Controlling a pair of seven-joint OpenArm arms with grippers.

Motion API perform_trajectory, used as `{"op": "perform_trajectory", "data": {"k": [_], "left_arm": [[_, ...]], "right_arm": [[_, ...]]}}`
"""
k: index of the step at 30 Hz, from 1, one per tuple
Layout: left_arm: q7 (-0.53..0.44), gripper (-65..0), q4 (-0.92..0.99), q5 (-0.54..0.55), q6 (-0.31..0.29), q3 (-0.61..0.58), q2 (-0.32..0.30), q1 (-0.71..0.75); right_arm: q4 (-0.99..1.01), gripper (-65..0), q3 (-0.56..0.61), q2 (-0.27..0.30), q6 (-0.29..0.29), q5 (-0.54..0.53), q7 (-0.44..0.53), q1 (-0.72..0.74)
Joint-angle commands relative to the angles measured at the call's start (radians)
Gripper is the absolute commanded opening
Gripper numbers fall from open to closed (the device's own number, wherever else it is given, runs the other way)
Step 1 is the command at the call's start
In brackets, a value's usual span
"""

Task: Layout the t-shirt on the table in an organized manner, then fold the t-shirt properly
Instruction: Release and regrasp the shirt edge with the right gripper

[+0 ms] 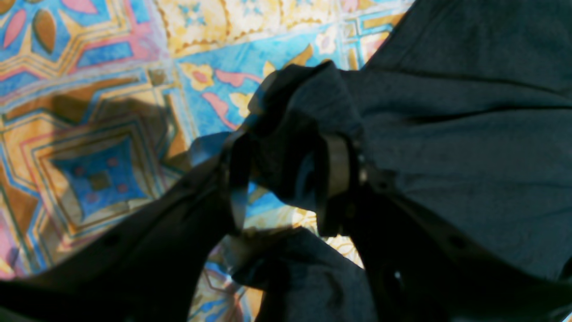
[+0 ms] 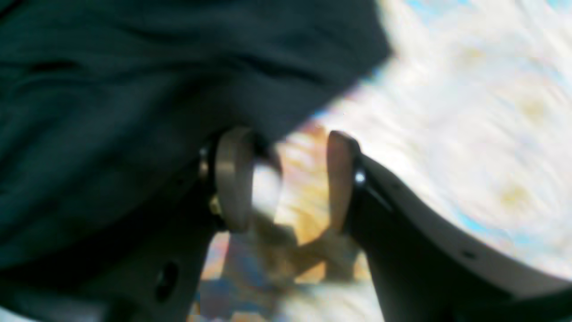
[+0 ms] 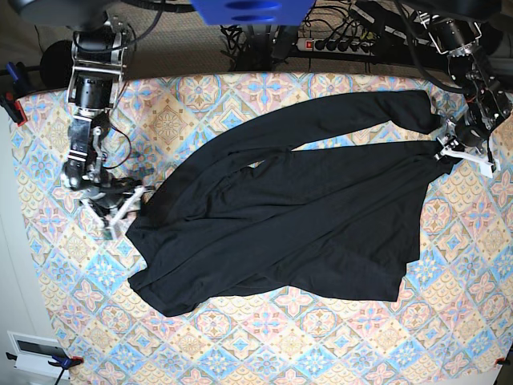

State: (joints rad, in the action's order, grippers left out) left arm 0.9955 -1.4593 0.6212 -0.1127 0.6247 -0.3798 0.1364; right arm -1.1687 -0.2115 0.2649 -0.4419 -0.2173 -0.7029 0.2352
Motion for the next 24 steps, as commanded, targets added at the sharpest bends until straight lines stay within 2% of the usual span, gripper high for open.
{"op": "perform_trajectory", "data": {"k": [1, 10, 18, 21, 24], "left_arm": [[-0.013, -41.2, -0.017, 0.009, -0.003, 0.008, -0.020, -0.010], [-0.013, -41.2, -0.017, 0.009, -0.003, 0.007, -0.020, -0.011], [-0.013, -41.2, -0.017, 0.009, -0.005, 0.007, -0.021, -0.011], [-0.013, -41.2, -0.017, 0.009, -0.005, 0.007, -0.021, -0.011], [-0.013, -41.2, -0.017, 0.009, -0.005, 0.007, -0.021, -0.011]], "right_arm": [[-0.015, -40.2, -0.022, 0.018, -0.002, -0.009, 0.022, 0.026], [-0.015, -40.2, -0.044, 0.014, -0.004, -0.011, 0.016, 0.017], [-0.006, -39.9, -0.042, -0.040, -0.005, -0.011, 0.019, 0.017], [0.002, -37.8, -0.044, -0.048, -0.042, -0.011, 0.016, 0.017], [0.006, -37.3, -0.044, -0.062, -0.044, -0.011, 0.019, 0.017]]}}
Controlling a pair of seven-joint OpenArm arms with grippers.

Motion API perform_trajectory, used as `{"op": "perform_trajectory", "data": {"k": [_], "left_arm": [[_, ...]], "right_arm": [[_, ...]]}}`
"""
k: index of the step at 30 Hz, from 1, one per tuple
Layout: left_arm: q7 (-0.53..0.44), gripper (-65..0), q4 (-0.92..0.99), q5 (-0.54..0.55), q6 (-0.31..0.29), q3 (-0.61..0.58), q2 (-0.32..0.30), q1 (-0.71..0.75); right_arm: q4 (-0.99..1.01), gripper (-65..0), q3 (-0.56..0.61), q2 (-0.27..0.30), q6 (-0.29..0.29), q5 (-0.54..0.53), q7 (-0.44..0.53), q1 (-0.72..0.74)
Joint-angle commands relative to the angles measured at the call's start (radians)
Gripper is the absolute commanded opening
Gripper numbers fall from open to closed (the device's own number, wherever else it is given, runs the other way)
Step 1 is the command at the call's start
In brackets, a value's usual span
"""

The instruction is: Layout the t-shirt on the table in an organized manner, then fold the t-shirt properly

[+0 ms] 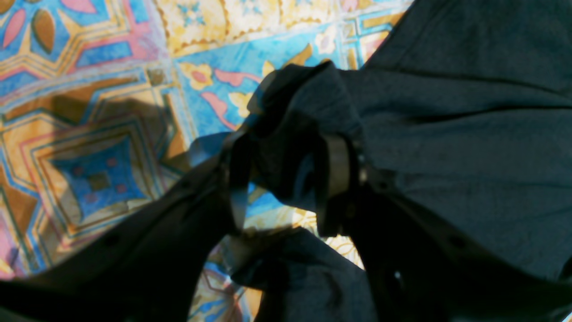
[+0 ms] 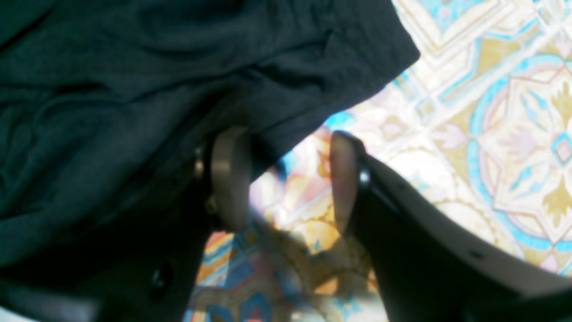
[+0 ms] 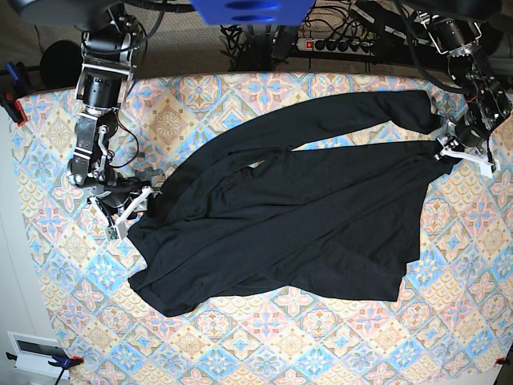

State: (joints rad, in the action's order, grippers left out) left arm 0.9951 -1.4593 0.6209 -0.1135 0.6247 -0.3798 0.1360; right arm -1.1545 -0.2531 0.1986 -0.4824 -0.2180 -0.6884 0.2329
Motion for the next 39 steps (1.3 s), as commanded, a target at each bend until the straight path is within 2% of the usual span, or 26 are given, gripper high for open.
{"op": "perform_trajectory", "data": {"k": [1, 9, 11, 14, 17, 19, 22, 24, 28, 32, 39], "left_arm": [[-0.012, -41.2, -0.016, 0.009, -0.004, 0.007, -0.021, -0.011], [-0.012, -41.2, -0.016, 0.009, -0.004, 0.007, -0.020, -0.011], [-0.012, -41.2, -0.016, 0.009, -0.004, 0.007, -0.020, -0.011], [-0.012, -41.2, -0.016, 0.009, -0.004, 0.007, -0.018, -0.011], [-0.012, -41.2, -0.016, 0.009, -0.005, 0.007, -0.018, -0.011], [-0.011, -41.2, -0.017, 0.012, -0.005, 0.007, -0.020, -0.009], [0.021, -41.1, -0.019, 0.073, -0.005, 0.007, -0.026, 0.023], [0.061, -41.0, -0.044, 0.139, -0.005, 0.007, -0.063, 0.046], [0.087, -41.0, -0.076, 0.250, -0.005, 0.002, -0.092, 0.115], [0.089, -41.0, -0.077, 0.267, -0.005, -0.001, -0.103, 0.169], [0.084, -41.0, -0.077, 0.267, -0.005, -0.070, -0.101, 0.185]], "right_arm": [[-0.003, -37.3, -0.004, 0.000, -0.003, -0.010, 0.005, 0.020], [0.035, -37.5, -0.008, -0.031, -0.005, -0.010, 0.006, 0.020], [0.035, -39.4, -0.008, -0.035, -0.005, -0.010, 0.006, 0.020], [0.032, -48.1, -0.010, -0.037, -0.005, -0.010, 0.006, 0.020], [0.023, -61.4, -0.013, -0.037, -0.005, -0.010, 0.005, 0.020], [0.003, -65.0, -0.032, -0.034, -0.005, -0.010, 0.002, 0.016], [-0.061, -64.7, -0.104, -0.032, -0.005, -0.010, -0.012, -0.013], [-0.101, -64.7, -0.153, -0.032, -0.005, -0.010, -0.037, -0.059], [-0.173, -64.7, -0.203, -0.024, -0.006, -0.010, -0.053, -0.122], [-0.238, -64.7, -0.216, 0.034, -0.006, -0.010, -0.064, -0.178], [-0.282, -64.7, -0.216, 0.051, -0.006, -0.010, -0.064, -0.234]]}}
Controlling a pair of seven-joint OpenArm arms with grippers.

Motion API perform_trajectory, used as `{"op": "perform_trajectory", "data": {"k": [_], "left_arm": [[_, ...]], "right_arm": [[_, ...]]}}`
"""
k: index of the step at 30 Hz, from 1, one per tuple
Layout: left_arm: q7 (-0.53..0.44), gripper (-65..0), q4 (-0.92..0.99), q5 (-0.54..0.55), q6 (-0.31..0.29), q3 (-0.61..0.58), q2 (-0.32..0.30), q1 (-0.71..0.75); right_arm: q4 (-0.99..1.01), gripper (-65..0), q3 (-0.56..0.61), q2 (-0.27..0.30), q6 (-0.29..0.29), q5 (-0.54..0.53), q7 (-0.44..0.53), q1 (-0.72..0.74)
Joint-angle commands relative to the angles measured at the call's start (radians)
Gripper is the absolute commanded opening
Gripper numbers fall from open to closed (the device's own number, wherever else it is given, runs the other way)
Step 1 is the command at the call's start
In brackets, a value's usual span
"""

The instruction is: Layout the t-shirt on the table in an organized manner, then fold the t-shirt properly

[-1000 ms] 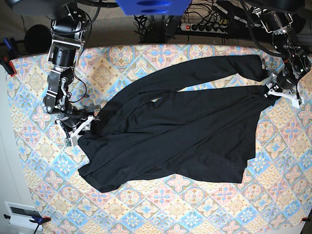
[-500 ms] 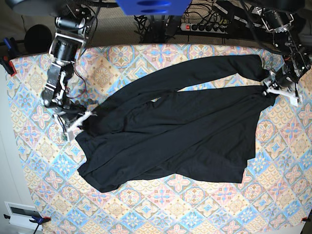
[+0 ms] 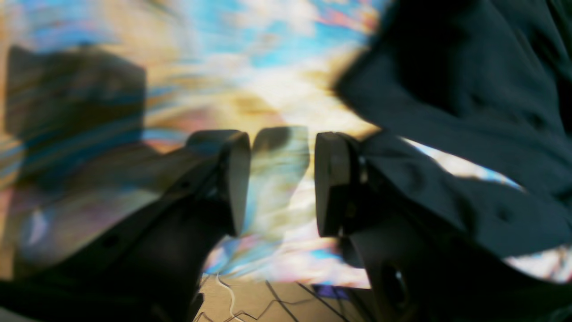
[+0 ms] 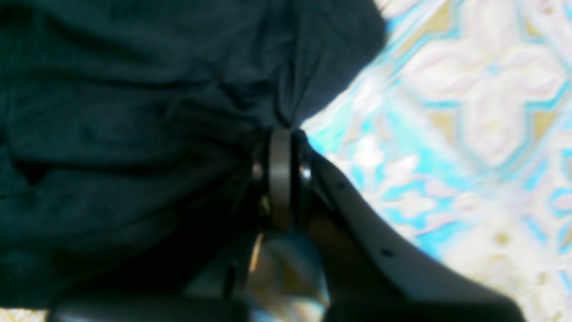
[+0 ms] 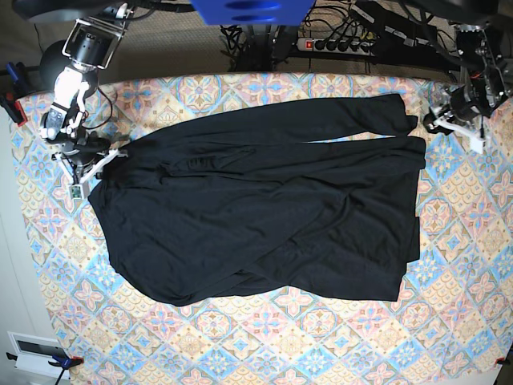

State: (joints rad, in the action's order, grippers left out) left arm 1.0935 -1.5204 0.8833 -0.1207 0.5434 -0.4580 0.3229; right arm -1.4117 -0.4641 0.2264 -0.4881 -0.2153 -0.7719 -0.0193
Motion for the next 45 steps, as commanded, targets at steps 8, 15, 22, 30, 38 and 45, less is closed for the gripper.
{"op": "perform_trajectory", "data": {"k": [8, 15, 22, 30, 38, 45], "left_arm": [[-0.014, -41.0, -0.016, -0.011, 0.002, 0.008, 0.038, -0.058], [-0.009, -41.2, -0.110, -0.014, 0.002, -0.122, 0.055, -0.012], [0.026, -41.2, -0.185, -0.016, 0.005, -0.124, 0.055, 0.049], [0.023, -41.2, -0.185, -0.079, 0.005, -0.138, 0.069, 0.078], [0.024, -45.4, -0.187, -0.074, 0.002, -0.179, 0.071, 0.081], [0.026, -65.0, -0.282, -0.022, 0.000, -0.197, 0.069, 0.086]], "right_arm": [[-0.030, -64.5, -0.002, 0.024, -0.001, -0.013, 0.019, 0.012], [-0.030, -64.5, 0.000, 0.024, -0.001, -0.013, 0.019, 0.012], [-0.030, -64.5, 0.000, 0.024, -0.001, -0.013, 0.019, 0.017], [-0.030, -64.5, 0.000, 0.024, -0.001, -0.013, 0.019, 0.014], [-0.030, -64.5, 0.000, 0.024, -0.001, -0.013, 0.019, 0.015], [-0.030, -64.5, 0.000, 0.024, -0.001, -0.013, 0.019, 0.017]]}}
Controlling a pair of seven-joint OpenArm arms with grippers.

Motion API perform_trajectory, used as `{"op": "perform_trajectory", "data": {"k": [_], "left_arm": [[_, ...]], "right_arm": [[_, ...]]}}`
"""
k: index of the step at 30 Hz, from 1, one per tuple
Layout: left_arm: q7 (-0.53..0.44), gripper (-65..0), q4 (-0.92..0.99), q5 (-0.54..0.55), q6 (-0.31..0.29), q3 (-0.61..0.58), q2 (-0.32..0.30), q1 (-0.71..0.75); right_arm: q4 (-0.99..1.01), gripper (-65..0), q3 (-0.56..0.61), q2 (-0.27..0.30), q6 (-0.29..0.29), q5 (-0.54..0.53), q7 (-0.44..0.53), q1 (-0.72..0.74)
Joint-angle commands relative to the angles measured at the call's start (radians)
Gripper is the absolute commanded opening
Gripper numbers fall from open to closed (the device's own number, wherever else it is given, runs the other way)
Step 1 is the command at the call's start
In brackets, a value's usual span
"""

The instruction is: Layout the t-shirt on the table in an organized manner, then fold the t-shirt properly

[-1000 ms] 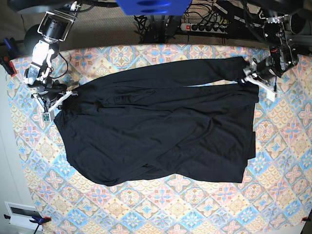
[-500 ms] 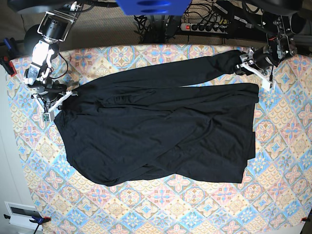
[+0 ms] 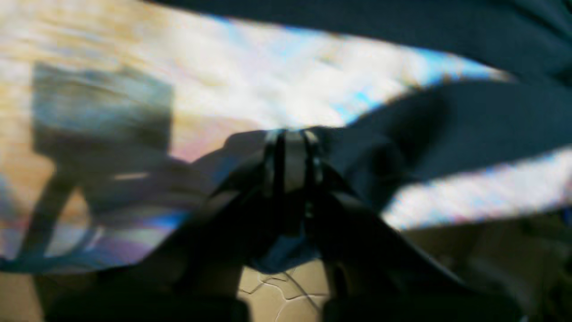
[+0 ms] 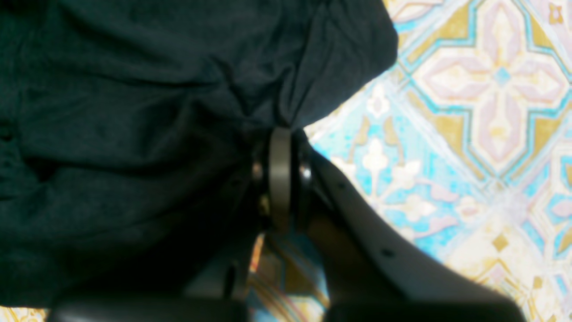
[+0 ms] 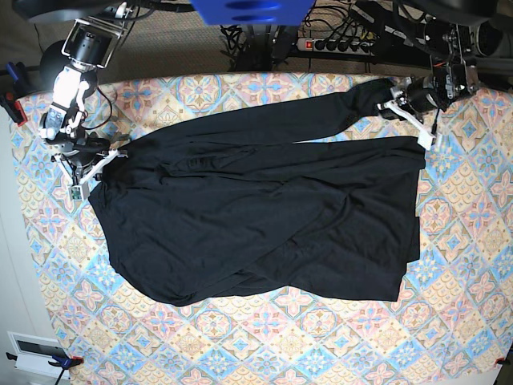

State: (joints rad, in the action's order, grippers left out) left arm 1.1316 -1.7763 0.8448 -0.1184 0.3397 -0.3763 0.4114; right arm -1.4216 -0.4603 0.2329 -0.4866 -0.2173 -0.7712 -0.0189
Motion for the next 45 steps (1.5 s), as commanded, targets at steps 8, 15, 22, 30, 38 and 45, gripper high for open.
{"op": "perform_trajectory", "data": {"k": [8, 15, 22, 30, 38, 45], "left_arm": [[-0.012, -65.0, -0.185, 0.288, -0.004, 0.012, -0.129, 0.102], [-0.020, -65.0, -0.196, 0.462, -0.004, 0.184, -0.146, 0.039], [-0.014, -65.0, -0.136, 0.347, -0.002, 0.269, -0.089, -0.240], [-0.017, -65.0, 0.060, 0.196, 0.000, 0.177, -0.085, -0.406], [-0.020, -65.0, 0.100, 0.069, 0.000, 0.106, -0.083, -0.363], [-0.015, -63.4, 0.235, -0.060, 0.004, 0.011, -0.091, -0.362]], "right_arm": [[-0.020, -64.5, -0.008, 0.018, -0.002, -0.011, 0.019, 0.014], [-0.018, -64.5, -0.062, 0.018, -0.001, -0.006, 0.019, -0.003], [-0.018, -64.5, -0.056, 0.018, -0.001, -0.006, 0.019, -0.002], [-0.017, -64.5, -0.056, 0.018, -0.001, -0.006, 0.019, 0.000], [-0.018, -64.5, -0.058, 0.018, -0.001, -0.006, 0.019, -0.002], [-0.018, -64.5, -0.055, 0.018, -0.001, -0.006, 0.019, -0.002]]}}
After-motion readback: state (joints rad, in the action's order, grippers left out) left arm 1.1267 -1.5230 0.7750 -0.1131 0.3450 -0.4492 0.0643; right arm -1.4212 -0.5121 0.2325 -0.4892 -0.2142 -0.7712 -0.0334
